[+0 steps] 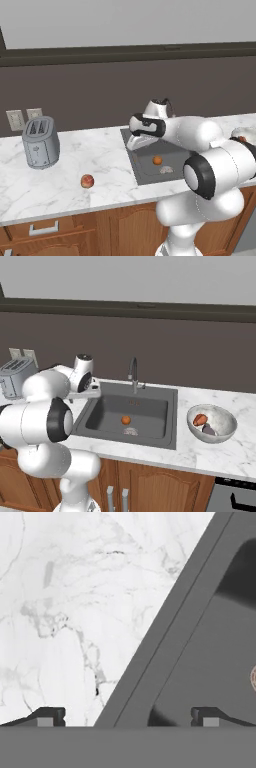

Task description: There is a mixed pile of frozen fruits and vegetables on the counter. Locate all the frozen vegetables and place the items in a bowl on the counter. Take all the frozen fruits and defrost them in a running sink.

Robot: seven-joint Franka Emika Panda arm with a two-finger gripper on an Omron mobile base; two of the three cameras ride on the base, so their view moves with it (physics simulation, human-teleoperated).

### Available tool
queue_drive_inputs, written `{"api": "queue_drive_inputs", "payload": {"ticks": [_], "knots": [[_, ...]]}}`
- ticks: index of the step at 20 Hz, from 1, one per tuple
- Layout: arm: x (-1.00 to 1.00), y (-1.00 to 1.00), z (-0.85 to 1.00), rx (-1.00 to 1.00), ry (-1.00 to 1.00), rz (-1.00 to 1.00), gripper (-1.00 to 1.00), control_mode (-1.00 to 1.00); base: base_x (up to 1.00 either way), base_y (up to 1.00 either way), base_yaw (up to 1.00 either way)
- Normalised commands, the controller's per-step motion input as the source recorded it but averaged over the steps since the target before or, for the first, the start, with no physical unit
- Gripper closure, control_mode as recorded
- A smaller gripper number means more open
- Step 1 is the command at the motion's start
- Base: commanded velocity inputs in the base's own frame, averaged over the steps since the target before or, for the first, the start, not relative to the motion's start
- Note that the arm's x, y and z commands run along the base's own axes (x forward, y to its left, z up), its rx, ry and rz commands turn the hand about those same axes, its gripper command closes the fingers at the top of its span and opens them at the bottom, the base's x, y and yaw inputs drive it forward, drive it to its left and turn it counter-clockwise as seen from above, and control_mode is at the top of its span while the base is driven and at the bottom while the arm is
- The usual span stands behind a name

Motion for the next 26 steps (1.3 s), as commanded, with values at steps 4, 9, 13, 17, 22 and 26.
{"api": "queue_drive_inputs", "payload": {"ticks": [4, 9, 13, 17, 22, 26], "knots": [[-0.09, 0.25, 0.19, 0.02, 0.03, 0.14, -1.00, -1.00, 0.00, 0.00, 0.00], [-0.12, 0.28, 0.11, 0.01, 0.01, 0.15, -1.00, -1.00, 0.00, 0.00, 0.00], [-0.17, 0.31, 0.01, 0.01, 0.00, 0.14, -1.00, -1.00, 0.00, 0.00, 0.00], [-0.18, 0.31, 0.00, 0.02, 0.00, 0.14, -1.00, -1.00, 0.00, 0.00, 0.00], [-0.18, 0.32, 0.00, 0.00, 0.00, 0.15, -1.00, -1.00, 0.00, 0.00, 0.00], [-0.19, 0.33, 0.00, 0.00, 0.00, 0.15, -1.00, -1.00, 0.00, 0.00, 0.00]]}}
